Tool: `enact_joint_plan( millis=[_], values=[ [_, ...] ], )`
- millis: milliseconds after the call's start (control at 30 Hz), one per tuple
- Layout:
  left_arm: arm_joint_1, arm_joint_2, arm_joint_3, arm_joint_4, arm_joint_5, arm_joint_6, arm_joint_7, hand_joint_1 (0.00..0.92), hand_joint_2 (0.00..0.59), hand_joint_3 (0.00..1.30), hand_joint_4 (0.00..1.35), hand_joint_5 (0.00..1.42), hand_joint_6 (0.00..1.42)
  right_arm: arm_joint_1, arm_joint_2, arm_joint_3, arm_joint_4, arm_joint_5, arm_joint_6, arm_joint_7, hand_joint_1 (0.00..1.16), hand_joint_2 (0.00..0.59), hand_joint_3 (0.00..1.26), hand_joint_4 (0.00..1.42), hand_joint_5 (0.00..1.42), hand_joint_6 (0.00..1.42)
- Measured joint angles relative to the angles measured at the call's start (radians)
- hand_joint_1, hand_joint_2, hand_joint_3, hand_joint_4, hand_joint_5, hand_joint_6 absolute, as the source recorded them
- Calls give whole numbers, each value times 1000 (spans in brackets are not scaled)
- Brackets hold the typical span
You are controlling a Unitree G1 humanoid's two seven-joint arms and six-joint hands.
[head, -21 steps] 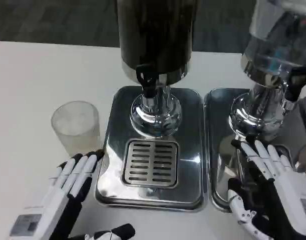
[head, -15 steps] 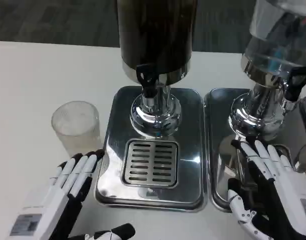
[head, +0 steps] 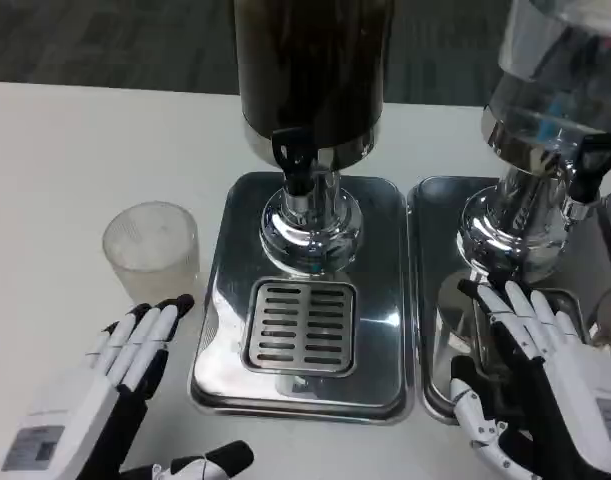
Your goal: Grasp the cup under the faucet to collect the drink, then remove the cup.
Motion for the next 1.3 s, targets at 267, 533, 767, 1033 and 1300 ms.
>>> enact_joint_plan(
  millis=[267, 533, 767, 1033, 1300],
  values=[
    [-7, 0, 63, 35, -67, -82, 37, 0, 72, 0, 0, 0, 161, 7, 10, -4, -1, 2, 3, 0, 243, 502, 130, 32, 0, 6],
    [-84, -4, 128, 126, -153, -105, 46, 0, 42, 0, 0, 31, 191, 6, 19, -5, -1, 6, 3, 6, 243, 502, 136, 32, 0, 16],
    [-191, -4, 156, 254, -229, -108, 44, 5, 26, 0, 0, 68, 200, 6, 23, -8, -1, 15, 3, 15, 244, 502, 146, 44, 2, 34],
    [-335, 13, 164, 431, -250, -127, 46, 67, 13, 0, 0, 105, 234, 5, 26, -5, -1, 19, 4, 23, 244, 502, 163, 53, 4, 41],
    [-469, 47, 140, 645, -248, -175, 63, 112, 8, 0, 0, 125, 258, 6, 23, -9, -7, 20, 4, 33, 244, 502, 165, 54, 4, 52]
  ],
)
